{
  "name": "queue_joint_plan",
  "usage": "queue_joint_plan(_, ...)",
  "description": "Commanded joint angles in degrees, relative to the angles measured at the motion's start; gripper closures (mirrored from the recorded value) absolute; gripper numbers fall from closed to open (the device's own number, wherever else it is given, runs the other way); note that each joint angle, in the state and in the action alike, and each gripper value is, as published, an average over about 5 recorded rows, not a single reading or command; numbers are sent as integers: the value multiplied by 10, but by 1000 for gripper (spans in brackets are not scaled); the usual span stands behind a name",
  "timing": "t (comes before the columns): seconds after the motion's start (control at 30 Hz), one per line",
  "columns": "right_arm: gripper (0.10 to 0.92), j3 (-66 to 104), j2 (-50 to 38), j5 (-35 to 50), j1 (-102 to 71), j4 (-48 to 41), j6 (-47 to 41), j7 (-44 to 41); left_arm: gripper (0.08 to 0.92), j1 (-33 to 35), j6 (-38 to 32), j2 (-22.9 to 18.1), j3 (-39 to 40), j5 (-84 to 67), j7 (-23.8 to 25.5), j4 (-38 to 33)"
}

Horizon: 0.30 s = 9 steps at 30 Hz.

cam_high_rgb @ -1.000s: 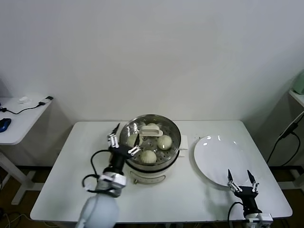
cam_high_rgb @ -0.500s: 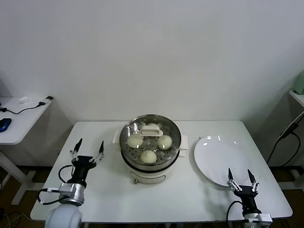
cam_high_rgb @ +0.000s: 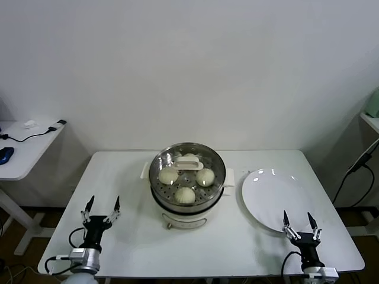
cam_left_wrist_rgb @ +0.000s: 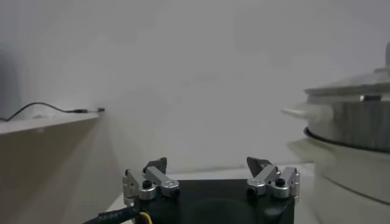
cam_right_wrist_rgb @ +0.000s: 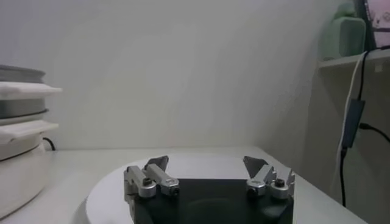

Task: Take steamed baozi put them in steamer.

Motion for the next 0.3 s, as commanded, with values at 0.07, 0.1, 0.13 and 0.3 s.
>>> queue_joint_plan(0.07, 203, -4, 0, 1, 1, -2, 2, 0, 177, 10, -40, -3, -5, -7, 2, 39)
queue_joint_plan(0.1, 203, -4, 0, 1, 1, -3, 2, 0, 177, 11, -41, -3, -5, -5, 2, 38)
queue_joint_plan(0.13, 203, -4, 0, 2, 1, -3, 2, 0, 177, 12, -41, -4, -6, -4, 2, 37)
queue_joint_plan(0.3, 203, -6, -2, 2, 1, -5, 3, -1, 177, 13, -43, -6, -6, -2, 1, 35)
